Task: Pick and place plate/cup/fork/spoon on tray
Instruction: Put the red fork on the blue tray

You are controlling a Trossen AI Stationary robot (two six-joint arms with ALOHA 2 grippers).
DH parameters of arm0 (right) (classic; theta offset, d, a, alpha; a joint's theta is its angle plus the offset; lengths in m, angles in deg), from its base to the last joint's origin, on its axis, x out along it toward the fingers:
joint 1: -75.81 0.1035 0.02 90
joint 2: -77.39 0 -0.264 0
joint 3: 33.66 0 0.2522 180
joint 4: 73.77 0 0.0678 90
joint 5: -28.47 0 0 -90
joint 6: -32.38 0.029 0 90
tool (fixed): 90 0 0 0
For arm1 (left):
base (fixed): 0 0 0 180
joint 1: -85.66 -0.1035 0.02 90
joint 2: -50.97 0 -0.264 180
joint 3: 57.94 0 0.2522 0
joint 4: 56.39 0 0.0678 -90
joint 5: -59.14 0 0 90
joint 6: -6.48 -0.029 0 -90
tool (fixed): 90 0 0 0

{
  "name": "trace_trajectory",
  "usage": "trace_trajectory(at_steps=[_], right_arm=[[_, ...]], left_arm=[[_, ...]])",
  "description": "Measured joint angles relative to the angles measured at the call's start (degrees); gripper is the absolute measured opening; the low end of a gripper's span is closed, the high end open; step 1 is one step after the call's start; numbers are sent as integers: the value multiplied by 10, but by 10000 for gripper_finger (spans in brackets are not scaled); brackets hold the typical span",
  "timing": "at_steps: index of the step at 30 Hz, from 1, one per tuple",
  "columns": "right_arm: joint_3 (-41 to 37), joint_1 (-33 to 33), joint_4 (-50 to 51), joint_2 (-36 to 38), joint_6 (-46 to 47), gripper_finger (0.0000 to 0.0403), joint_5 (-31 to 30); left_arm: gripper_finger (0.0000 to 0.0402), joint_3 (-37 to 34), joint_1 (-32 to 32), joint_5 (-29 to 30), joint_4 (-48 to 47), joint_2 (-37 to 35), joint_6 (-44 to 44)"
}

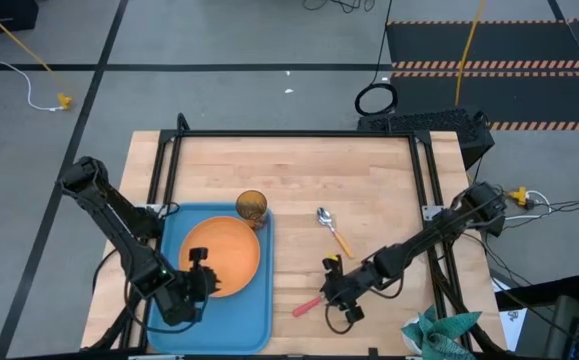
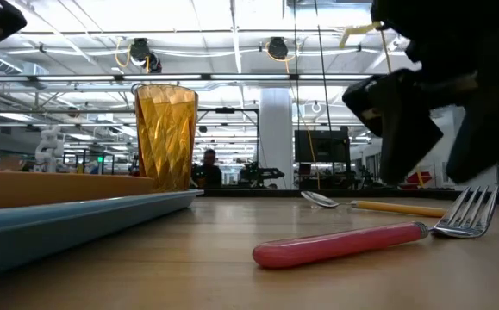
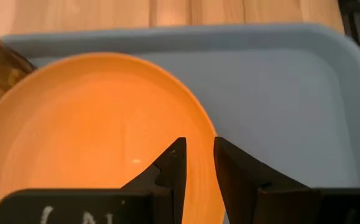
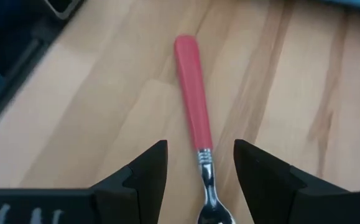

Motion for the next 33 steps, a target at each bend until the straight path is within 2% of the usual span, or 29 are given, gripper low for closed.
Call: trace_trajectory(at_steps=[11,23,33], right_arm=[[-1,-2,1,-29,-20,185,-1],[-33,-2,-12,-27,-25,123,-5],[-67,-2,-88,-28,-12,83,-17]], left_arm=[[85,0,-4,64,65,0,-76],[85,0,-29,69,74,0,-88],[85,0,-51,70,109,0,-128]])
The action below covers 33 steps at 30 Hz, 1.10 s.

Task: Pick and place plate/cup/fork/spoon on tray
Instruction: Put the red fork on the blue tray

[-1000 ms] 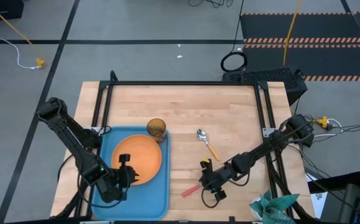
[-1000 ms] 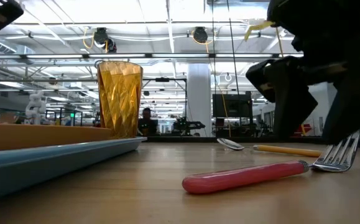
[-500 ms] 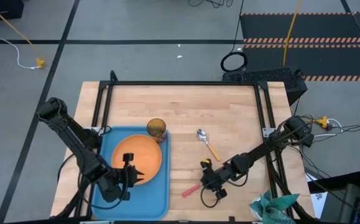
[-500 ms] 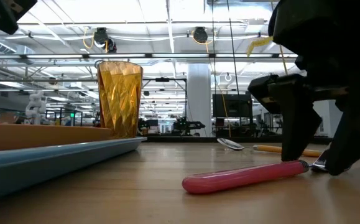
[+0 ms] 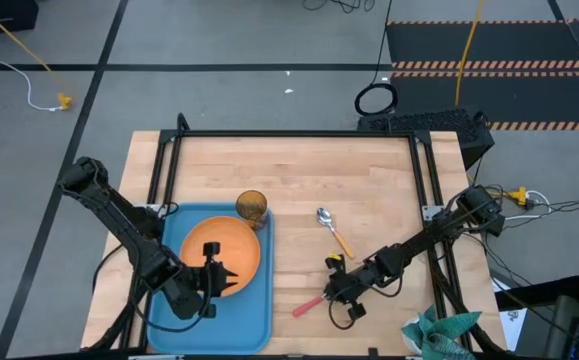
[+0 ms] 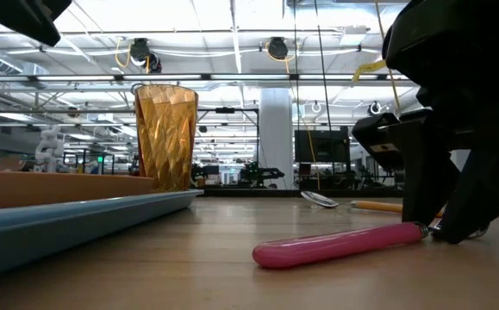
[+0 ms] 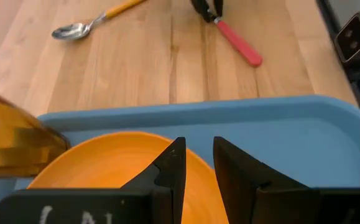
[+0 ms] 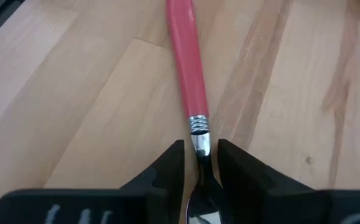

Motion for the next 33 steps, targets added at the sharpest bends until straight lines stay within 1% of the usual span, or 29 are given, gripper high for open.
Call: trace_trajectory(at_steps=[6,11,14,16,19,23,29,33], right_arm=[[-4,0,-2,0,21,43,-6],[-6,0,-19,0,22,8,-6],[-6,0,-27,1,22,8,-16],[-6,0,-33,1,24,11,-32],[-6,-2,-44,5,28,11,-39],[-6,-5,-51,5,47,8,-47],[-6,-10,-56,5,69,8,-49],[-5,-14,-57,6,92,8,-53]], left_arm=[[85,0,-7,0,27,0,-31],[85,0,-13,0,34,0,-32],[85,0,-17,3,39,0,-32],[85,0,-20,12,48,0,-32],[85,0,-26,33,68,0,-38],[85,0,-34,53,105,8,-90],[86,0,-51,56,195,44,-158],[86,0,-68,52,237,76,-169]])
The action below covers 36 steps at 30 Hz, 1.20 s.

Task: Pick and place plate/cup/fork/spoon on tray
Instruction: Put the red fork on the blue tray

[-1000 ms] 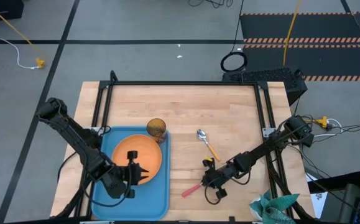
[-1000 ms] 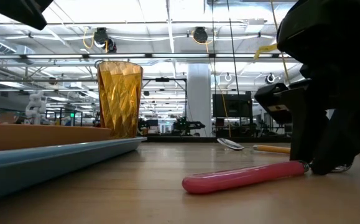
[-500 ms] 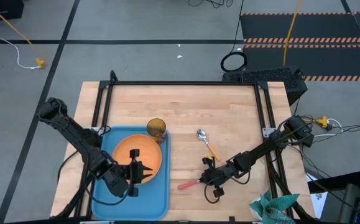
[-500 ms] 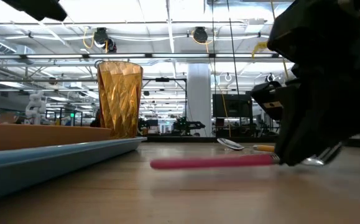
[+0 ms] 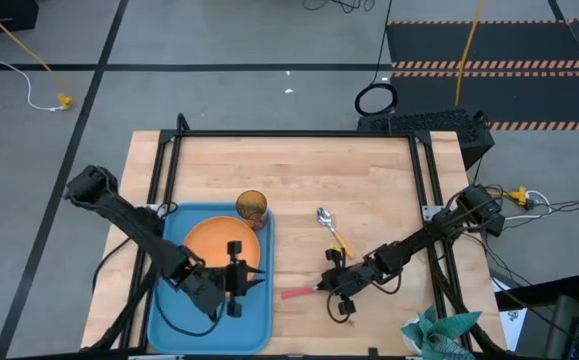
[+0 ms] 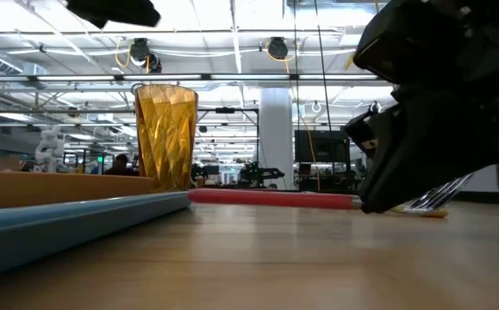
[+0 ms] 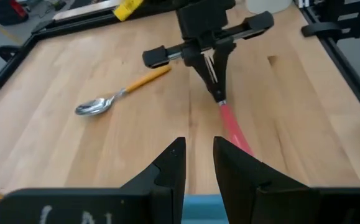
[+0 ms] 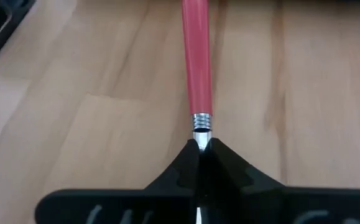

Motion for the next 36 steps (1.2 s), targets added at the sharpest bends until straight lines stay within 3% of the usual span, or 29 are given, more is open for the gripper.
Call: trace_trajectory(at_steps=[11,20,30,36], right_arm=[[1,-2,-72,1,4,8,-41],[1,-4,-107,1,-2,8,-70],[1,-14,-116,1,-1,8,-71],[2,-14,-125,1,-4,9,-72]], left_arm=[[86,0,-36,-122,119,59,-21],[91,0,-40,-131,157,85,-10],[210,0,-65,-139,189,84,8],[231,1,-77,-163,185,84,27]])
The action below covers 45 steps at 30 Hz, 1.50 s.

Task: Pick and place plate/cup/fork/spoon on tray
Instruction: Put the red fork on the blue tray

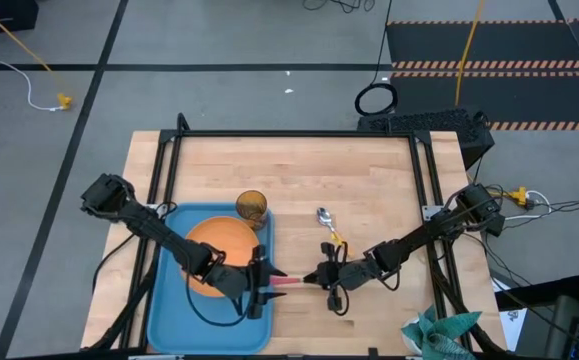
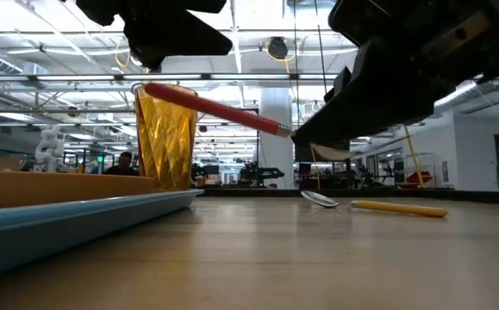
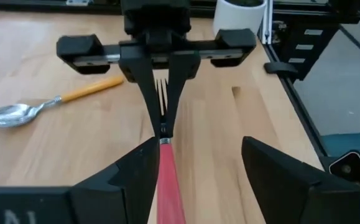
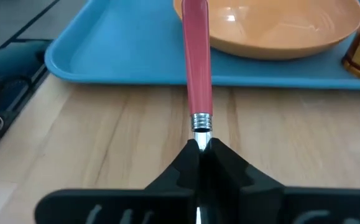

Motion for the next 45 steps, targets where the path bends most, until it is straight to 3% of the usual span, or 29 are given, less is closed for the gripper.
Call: trace_trajectory(at_steps=[12,31,40,45], right_arm=[[105,5,118,1,-20,9,-45],[117,13,117,1,-21,8,-61],[117,13,116,1,-21,8,-60],[117,13,116,1,-21,9,-61]], left_arm=[[232,49,-10,-11,-81,22,19],[232,49,-19,27,-138,21,24],[232,59,-27,-49,-148,21,43],[232,83,-36,-56,-186,21,42]])
